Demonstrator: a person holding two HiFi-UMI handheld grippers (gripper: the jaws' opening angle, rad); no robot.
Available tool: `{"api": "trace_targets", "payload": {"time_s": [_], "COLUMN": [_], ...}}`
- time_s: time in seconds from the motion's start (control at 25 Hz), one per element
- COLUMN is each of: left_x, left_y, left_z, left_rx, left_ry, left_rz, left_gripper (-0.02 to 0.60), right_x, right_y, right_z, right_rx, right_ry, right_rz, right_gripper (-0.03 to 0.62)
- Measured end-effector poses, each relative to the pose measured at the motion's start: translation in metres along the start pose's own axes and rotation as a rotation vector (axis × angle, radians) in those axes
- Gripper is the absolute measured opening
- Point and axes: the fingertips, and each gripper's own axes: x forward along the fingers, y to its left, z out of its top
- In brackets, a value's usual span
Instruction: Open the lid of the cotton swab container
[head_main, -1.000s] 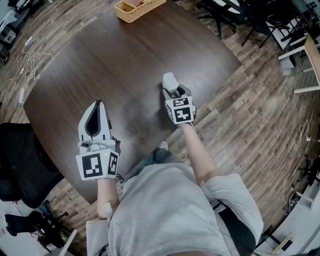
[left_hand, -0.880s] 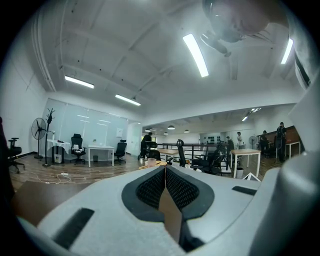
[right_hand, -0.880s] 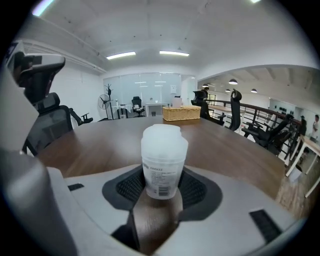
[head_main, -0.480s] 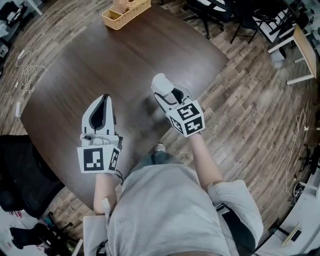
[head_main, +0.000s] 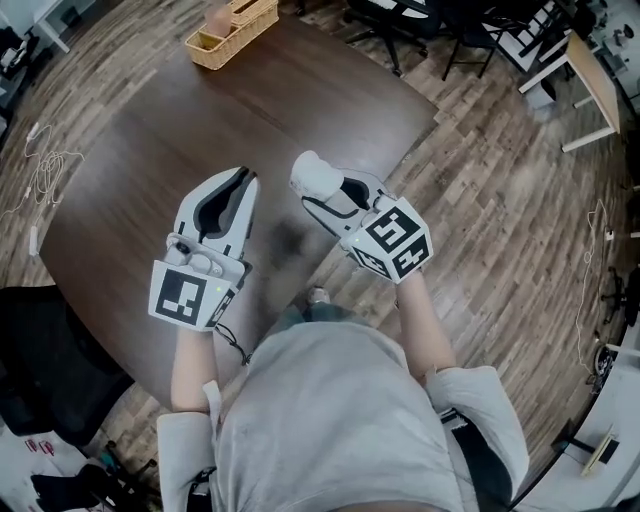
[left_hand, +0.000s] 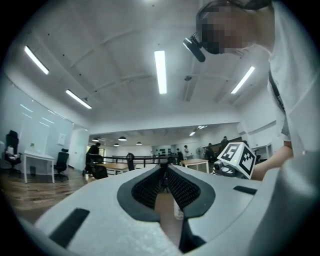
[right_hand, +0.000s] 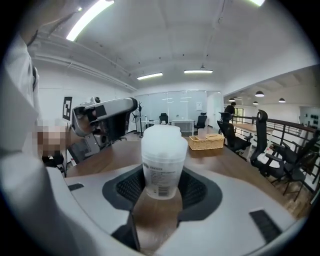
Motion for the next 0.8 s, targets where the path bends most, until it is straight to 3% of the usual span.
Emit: {"api": "trace_targets", "payload": {"time_s": [0.2,0.44,0.64,0.8], "left_x": [0.010,0.010,0.004,-0.001], "left_y": [-0.033,-0.070,-0.094,-0.105], "left_z": [0.007,0.009,0.005,0.004], "left_rx": [0.045,0.090,0.190,0.217], "left_ry": [0.025,0.031,0.055,0.055], "left_rz": [-0.225,-0.445,-0.575,-0.633], "left_gripper": [0.129,0.210,0.249,0.250], "right_x": [-0.020,-0.037,-0.047,-0.053], "right_y": [0.020,0.040,0.058,0.066], "right_z": [0.011,0.015,0.018,0.017], "right_rx": [-0.046,-0.119,-0.190,-0.243], "right_ry": [-0.003,0.011,0.015,0.021], "right_rz": [0.060,0.103,0.121,0.123], "right_gripper": [0.196,0.196,0.196,0.196]}}
